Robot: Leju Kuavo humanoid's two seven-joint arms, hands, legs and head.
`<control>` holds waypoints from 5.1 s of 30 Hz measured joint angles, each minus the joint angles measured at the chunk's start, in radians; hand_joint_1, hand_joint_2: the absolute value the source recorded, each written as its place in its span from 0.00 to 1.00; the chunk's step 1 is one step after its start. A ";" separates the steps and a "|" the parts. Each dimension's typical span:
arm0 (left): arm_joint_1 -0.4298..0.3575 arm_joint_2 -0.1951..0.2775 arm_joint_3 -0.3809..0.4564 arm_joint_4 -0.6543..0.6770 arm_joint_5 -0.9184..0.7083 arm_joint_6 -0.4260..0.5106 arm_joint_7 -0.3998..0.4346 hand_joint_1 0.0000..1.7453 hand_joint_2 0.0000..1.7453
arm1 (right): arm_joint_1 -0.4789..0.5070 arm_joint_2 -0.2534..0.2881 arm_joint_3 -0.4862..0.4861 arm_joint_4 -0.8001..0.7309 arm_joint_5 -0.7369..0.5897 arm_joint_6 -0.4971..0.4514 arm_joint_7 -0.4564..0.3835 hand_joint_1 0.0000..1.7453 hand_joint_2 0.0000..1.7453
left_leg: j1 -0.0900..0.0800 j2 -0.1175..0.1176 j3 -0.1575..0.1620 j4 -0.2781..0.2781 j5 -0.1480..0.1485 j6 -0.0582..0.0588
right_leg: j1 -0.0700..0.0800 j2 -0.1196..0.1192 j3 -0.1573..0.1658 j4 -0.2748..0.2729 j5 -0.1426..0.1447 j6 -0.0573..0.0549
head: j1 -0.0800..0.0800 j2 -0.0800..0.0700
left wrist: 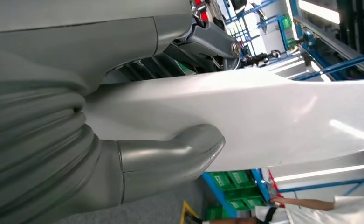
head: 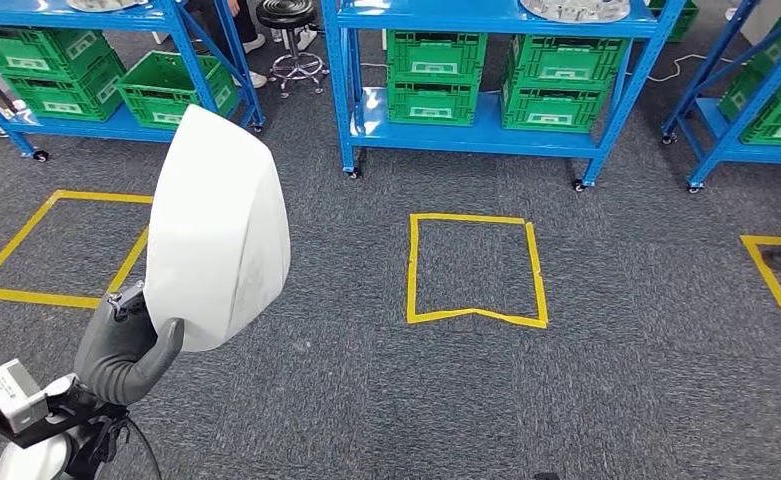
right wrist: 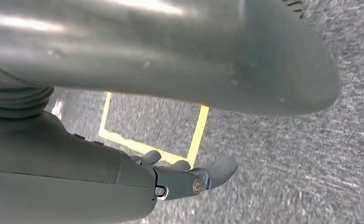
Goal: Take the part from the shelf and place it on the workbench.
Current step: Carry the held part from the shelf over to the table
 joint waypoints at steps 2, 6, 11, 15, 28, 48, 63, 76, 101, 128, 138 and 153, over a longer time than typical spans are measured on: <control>0.007 0.003 0.002 -0.007 -0.006 0.002 -0.002 1.00 1.00 | 0.001 0.000 0.000 0.000 0.006 0.002 0.000 0.00 0.00 | 0.001 0.061 -0.039 0.082 -0.049 -0.011 | -0.003 -0.027 0.003 -0.007 0.004 -0.009 | -0.007 0.000; 0.040 0.005 0.004 -0.021 -0.031 0.009 -0.010 1.00 1.00 | 0.006 0.000 0.003 0.000 0.028 0.012 0.001 0.00 0.00 | 0.018 0.092 -0.106 0.235 -0.100 -0.031 | -0.006 -0.086 0.003 -0.006 0.001 -0.007 | -0.010 0.000; 0.080 0.006 0.004 -0.056 -0.064 0.026 -0.023 1.00 1.00 | 0.005 -0.004 0.019 0.000 0.049 0.022 0.002 0.00 0.00 | 0.012 0.163 0.035 -0.018 -0.006 -0.022 | -0.007 -0.145 0.018 -0.004 -0.014 0.021 | -0.011 0.000; 0.114 0.007 0.006 -0.082 -0.089 0.040 -0.032 1.00 1.00 | -0.002 -0.008 0.030 0.000 0.066 0.022 0.013 0.00 0.00 | 0.011 0.122 0.033 -0.029 -0.003 0.012 | -0.007 -0.145 0.027 0.000 -0.027 0.047 | -0.008 0.000; 0.046 0.028 -0.038 -0.052 0.005 -0.052 -0.058 1.00 1.00 | -0.013 -0.002 0.043 0.000 0.028 -0.020 0.050 0.00 0.00 | 0.011 -0.043 0.010 -0.019 0.012 0.003 | 0.004 0.014 -0.009 0.011 -0.007 0.016 | 0.000 0.000; 0.195 0.149 0.087 -0.155 -0.042 0.072 -0.046 1.00 1.00 | -0.012 0.018 0.069 0.000 0.116 0.004 -0.018 0.00 0.00 | 0.013 0.110 0.047 -0.047 0.008 0.023 | 0.003 -0.080 -0.014 0.109 -0.095 0.035 | 0.001 0.000; 0.139 0.039 0.082 -0.128 -0.078 0.011 0.019 1.00 1.00 | -0.017 0.008 0.052 0.000 0.042 -0.004 -0.024 0.00 0.00 | 0.010 0.020 -0.004 0.019 -0.019 -0.012 | 0.011 -0.031 0.014 -0.022 0.012 -0.021 | 0.001 0.000; 0.082 0.020 0.070 -0.073 -0.071 0.000 0.022 1.00 1.00 | -0.004 -0.011 0.027 0.000 0.027 0.015 -0.030 0.00 0.00 | 0.025 0.161 0.061 -0.026 -0.021 -0.003 | 0.011 -0.178 0.036 -0.015 -0.010 0.030 | 0.007 0.000; 0.050 0.010 0.042 -0.026 -0.072 0.023 0.020 1.00 1.00 | 0.001 -0.021 0.016 0.000 0.038 0.006 -0.001 0.00 0.00 | 0.018 0.127 -0.017 0.094 -0.045 -0.034 | 0.018 -0.120 0.001 -0.018 0.019 -0.017 | 0.003 0.000; 0.023 -0.024 -0.015 -0.031 -0.055 0.000 0.055 1.00 1.00 | 0.003 -0.019 0.008 0.000 0.014 0.002 -0.015 0.00 0.00 | 0.013 0.087 -0.096 0.224 -0.118 -0.029 | 0.018 -0.078 -0.008 -0.017 0.024 -0.030 | 0.005 0.000; -0.022 -0.033 -0.048 0.013 -0.046 -0.012 0.051 1.00 1.00 | -0.002 -0.012 -0.010 0.000 0.003 -0.006 -0.002 0.00 0.00 | 0.007 0.138 0.047 -0.033 -0.002 0.015 | 0.025 -0.152 0.003 0.006 -0.006 0.006 | 0.008 0.000; 0.010 0.005 -0.045 0.016 -0.064 0.007 0.002 1.00 1.00 | 0.003 -0.008 -0.011 0.000 0.030 -0.001 -0.016 0.00 0.00 | 0.021 -0.038 0.017 -0.032 0.023 -0.026 | 0.005 0.004 -0.015 0.008 0.019 0.001 | 0.013 0.000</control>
